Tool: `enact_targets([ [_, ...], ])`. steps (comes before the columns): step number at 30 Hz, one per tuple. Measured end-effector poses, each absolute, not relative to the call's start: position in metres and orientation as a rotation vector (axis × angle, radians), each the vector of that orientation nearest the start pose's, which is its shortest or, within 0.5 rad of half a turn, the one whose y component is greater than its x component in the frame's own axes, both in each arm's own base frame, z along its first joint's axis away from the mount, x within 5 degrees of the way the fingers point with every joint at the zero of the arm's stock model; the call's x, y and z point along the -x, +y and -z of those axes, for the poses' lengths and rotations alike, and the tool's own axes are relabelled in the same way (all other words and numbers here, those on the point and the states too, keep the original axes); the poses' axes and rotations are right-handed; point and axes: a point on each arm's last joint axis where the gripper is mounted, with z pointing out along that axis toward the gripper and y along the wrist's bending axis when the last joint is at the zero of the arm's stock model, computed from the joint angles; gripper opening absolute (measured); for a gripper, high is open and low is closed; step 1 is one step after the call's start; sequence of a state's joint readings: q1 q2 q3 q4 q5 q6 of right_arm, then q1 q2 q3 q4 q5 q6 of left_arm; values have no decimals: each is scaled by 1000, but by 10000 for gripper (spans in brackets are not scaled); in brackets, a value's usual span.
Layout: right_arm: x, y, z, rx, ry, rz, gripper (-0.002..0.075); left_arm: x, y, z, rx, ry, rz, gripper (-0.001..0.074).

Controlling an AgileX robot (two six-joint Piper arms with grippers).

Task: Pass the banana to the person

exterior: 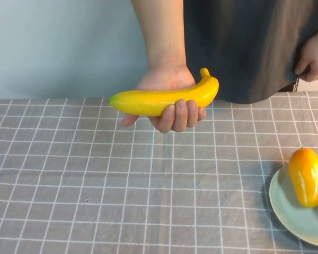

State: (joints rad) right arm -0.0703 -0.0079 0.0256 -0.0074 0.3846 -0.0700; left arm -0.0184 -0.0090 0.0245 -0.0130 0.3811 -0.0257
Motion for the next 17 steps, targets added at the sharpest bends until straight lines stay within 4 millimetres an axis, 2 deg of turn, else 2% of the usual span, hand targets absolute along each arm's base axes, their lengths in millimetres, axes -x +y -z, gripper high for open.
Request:
enact_targets([
  [1, -52, -4, -170, 4, 1887, 103, -9, -52, -1, -171, 15, 1880, 43, 0],
  [2, -52, -5, -178, 15, 1805, 135, -7, -52, -1, -171, 15, 1880, 43, 0],
  [7, -52, -5, -178, 15, 1805, 135, -7, -52, -1, -171, 15, 1880, 43, 0],
  [9, -52, -4, -170, 5, 1887, 105, -9, -52, -1, -171, 15, 1880, 43, 0],
  [17, -52, -4, -170, 5, 1887, 105, -9, -52, -1, -171, 15, 1880, 43, 0],
])
